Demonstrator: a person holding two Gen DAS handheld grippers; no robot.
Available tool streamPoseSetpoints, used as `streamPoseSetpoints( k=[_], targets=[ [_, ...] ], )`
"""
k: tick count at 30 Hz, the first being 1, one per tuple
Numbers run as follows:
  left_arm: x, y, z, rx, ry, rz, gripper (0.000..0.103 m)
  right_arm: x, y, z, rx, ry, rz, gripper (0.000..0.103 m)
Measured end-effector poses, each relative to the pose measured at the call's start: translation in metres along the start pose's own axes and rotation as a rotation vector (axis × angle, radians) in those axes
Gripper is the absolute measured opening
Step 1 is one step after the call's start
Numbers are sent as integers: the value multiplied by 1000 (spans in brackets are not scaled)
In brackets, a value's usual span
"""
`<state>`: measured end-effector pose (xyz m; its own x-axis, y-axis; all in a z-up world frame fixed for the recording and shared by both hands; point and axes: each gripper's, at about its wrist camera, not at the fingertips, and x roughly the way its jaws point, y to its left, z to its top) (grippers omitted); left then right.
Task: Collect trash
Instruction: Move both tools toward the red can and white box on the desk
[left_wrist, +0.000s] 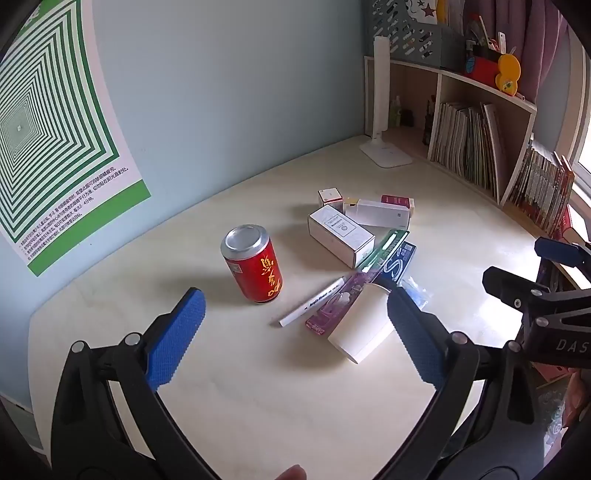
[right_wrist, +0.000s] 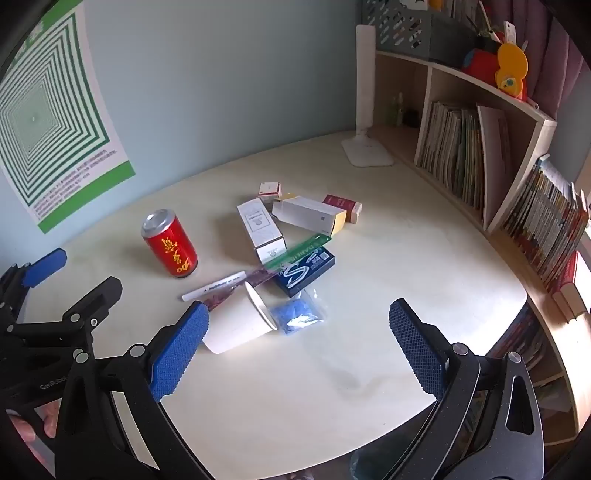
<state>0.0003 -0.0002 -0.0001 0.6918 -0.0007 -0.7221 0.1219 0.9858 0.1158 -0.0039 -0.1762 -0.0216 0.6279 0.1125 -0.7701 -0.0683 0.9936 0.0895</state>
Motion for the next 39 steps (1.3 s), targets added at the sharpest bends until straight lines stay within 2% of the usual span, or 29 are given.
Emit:
streamPoseSetpoints(
  k=[12, 39],
  targets=[
    [-4, 3, 0, -1, -10, -8, 96, -3, 5, -2, 3, 5, 13, 97],
    [8, 11, -8, -34, 30, -8, 97, -6, 5, -6, 4, 2, 19, 97]
  ],
)
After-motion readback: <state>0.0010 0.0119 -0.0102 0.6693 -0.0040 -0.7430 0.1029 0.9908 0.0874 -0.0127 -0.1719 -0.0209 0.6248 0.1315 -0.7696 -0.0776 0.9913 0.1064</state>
